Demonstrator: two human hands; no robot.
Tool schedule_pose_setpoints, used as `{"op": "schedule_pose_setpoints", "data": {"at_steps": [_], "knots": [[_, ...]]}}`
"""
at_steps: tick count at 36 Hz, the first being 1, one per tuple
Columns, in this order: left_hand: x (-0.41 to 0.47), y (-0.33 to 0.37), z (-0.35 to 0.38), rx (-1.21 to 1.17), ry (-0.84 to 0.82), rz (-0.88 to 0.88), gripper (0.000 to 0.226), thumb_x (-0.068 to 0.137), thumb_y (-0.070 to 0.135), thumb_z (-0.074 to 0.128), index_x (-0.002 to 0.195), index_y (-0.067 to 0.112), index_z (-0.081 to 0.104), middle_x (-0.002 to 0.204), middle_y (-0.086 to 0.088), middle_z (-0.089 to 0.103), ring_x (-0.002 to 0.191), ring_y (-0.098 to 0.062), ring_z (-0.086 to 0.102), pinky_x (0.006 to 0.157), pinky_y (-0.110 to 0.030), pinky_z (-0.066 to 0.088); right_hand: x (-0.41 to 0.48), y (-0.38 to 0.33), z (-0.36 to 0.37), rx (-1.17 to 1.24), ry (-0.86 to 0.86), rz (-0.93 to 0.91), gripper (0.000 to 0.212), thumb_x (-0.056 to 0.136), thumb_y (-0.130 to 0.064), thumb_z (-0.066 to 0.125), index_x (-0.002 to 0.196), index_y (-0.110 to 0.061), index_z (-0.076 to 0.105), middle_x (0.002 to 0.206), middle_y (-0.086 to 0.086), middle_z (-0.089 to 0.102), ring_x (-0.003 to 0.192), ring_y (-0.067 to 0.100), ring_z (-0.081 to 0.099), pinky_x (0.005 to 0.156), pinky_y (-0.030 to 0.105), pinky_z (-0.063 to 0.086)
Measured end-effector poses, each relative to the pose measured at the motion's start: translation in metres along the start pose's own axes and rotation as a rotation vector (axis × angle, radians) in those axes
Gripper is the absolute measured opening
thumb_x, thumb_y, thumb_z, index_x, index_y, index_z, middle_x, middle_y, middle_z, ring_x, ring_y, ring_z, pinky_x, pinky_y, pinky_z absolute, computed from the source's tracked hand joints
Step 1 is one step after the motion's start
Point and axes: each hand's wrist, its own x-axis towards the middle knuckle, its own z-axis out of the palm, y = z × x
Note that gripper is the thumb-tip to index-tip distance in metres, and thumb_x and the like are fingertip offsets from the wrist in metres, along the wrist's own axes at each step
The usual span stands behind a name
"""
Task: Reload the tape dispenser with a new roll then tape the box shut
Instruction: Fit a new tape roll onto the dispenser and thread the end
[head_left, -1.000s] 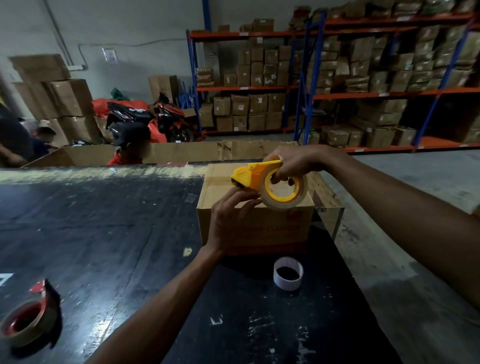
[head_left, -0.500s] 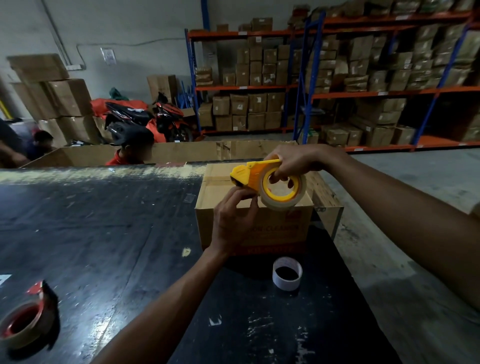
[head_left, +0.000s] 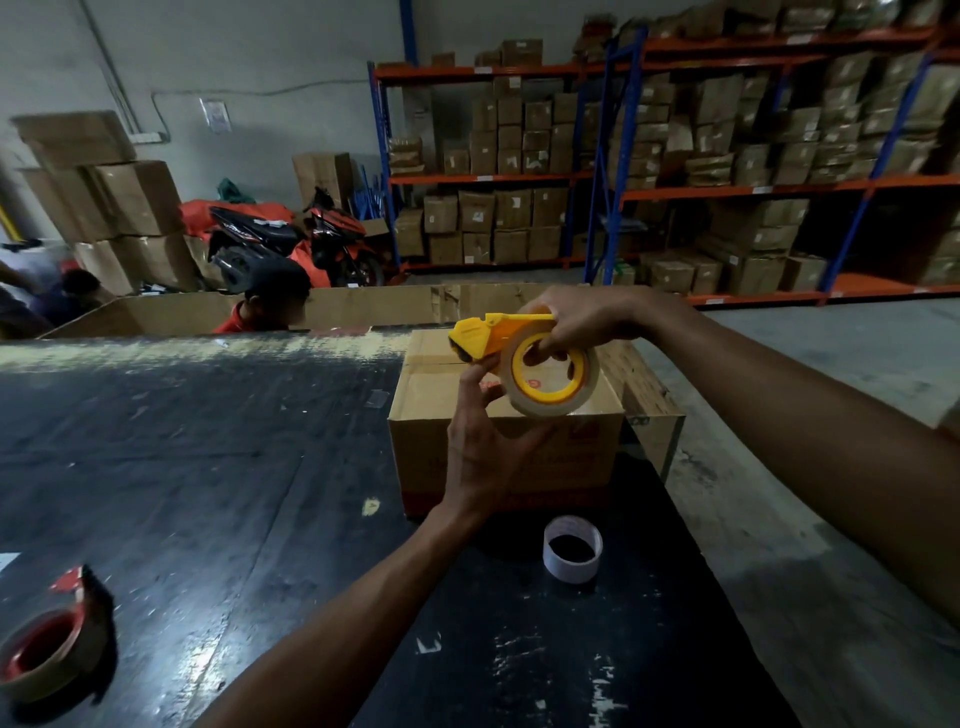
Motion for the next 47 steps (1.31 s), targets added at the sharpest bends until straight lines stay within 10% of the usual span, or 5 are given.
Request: {"op": "schedule_pose_setpoints", "data": {"at_steps": [6, 14, 20, 39, 47], "knots": [[0.004, 0.000, -0.013, 0.035, -0.062, 0.048, 0.084, 0.077, 0.031, 0.088, 0.145, 0.011, 0.042, 0.129, 0.007, 0.064, 0.096, 0.021, 0.064, 0.083, -0.005, 0.052, 0.000, 0.002, 0.000, -0.010, 0.015, 0.010, 0.017, 0.093, -0.015, 0.068, 0.110, -0.018, 0.065, 0.099, 0.007, 0.070, 0.082, 0.018, 0.067, 0.071, 0.030, 0.055], [0.000, -0.019, -0.020, 0.091, -0.071, 0.077, 0.064, 0.085, 0.024, 0.083, 0.139, 0.007, 0.054, 0.123, -0.011, 0.072, 0.088, -0.005, 0.075, 0.088, -0.030, 0.062, 0.001, 0.000, 0.000, -0.076, 0.014, 0.052, 0.021, 0.091, -0.015, 0.069, 0.112, -0.012, 0.068, 0.097, 0.009, 0.072, 0.077, 0.014, 0.067, 0.059, 0.021, 0.053], [0.007, -0.004, -0.016, 0.003, -0.086, 0.075, 0.096, 0.081, 0.024, 0.085, 0.157, 0.003, 0.030, 0.153, -0.013, 0.050, 0.132, -0.018, 0.060, 0.097, -0.025, 0.059, 0.006, -0.007, 0.006, -0.012, 0.060, 0.005, 0.017, 0.093, -0.018, 0.068, 0.109, -0.012, 0.066, 0.092, 0.007, 0.070, 0.075, 0.013, 0.067, 0.064, 0.024, 0.054], [-0.005, 0.009, 0.006, -0.085, 0.242, -0.155, 0.094, 0.073, 0.040, 0.091, 0.146, 0.017, 0.039, 0.131, -0.006, 0.068, 0.089, -0.009, 0.078, 0.072, -0.036, 0.066, 0.012, -0.014, 0.014, 0.022, 0.145, -0.050, 0.018, 0.092, -0.016, 0.068, 0.110, -0.014, 0.067, 0.094, 0.007, 0.069, 0.076, 0.015, 0.063, 0.066, 0.028, 0.053], [0.006, 0.007, 0.004, -0.132, 0.222, -0.098, 0.095, 0.068, 0.016, 0.095, 0.138, -0.003, 0.032, 0.146, -0.006, 0.042, 0.128, 0.011, 0.050, 0.080, -0.012, 0.059, 0.013, -0.021, 0.013, 0.019, 0.161, -0.063, 0.013, 0.093, -0.014, 0.065, 0.105, -0.019, 0.066, 0.091, 0.001, 0.067, 0.076, 0.012, 0.063, 0.065, 0.027, 0.050]]}}
